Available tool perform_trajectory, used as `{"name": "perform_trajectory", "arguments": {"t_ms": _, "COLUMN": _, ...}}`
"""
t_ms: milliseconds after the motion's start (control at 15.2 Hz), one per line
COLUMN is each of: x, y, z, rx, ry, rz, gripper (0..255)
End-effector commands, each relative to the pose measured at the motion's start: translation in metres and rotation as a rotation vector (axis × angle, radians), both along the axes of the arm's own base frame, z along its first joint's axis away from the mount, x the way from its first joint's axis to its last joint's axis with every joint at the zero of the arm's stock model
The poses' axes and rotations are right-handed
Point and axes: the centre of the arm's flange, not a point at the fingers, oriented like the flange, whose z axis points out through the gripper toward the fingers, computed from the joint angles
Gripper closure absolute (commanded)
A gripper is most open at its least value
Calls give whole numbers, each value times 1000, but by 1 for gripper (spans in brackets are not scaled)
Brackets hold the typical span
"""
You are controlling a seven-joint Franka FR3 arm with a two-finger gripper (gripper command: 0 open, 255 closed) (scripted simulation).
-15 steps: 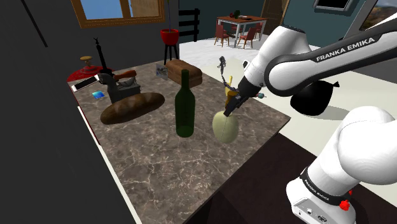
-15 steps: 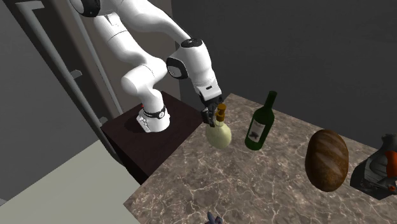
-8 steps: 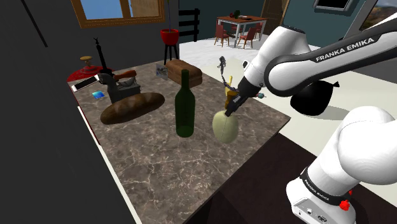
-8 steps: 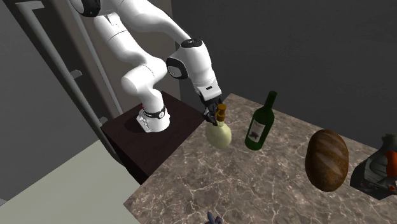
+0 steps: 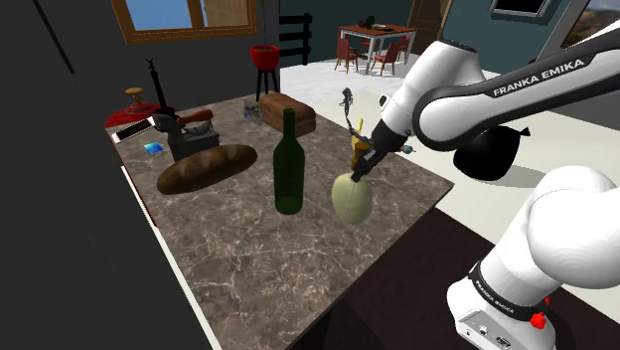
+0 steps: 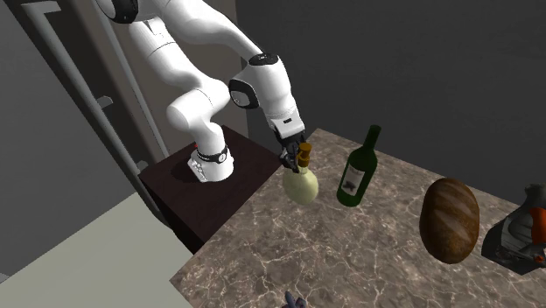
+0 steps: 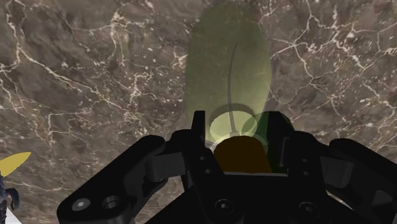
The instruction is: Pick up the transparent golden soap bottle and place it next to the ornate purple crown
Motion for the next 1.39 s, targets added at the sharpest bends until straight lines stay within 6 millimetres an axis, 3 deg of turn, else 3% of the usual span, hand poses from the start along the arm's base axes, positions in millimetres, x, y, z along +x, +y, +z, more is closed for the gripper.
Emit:
{"name": "perform_trajectory", "arguments": {"t_ms": 0, "x": 0, "y": 0, "z": 5, "rx": 0, "ry": 0, "rz": 0, "gripper": 255}}
{"name": "perform_trajectory", "arguments": {"t_ms": 1320, "x": 0, "y": 0, "z": 111, "rx": 0, "ry": 0, "rz": 0, "gripper": 255}}
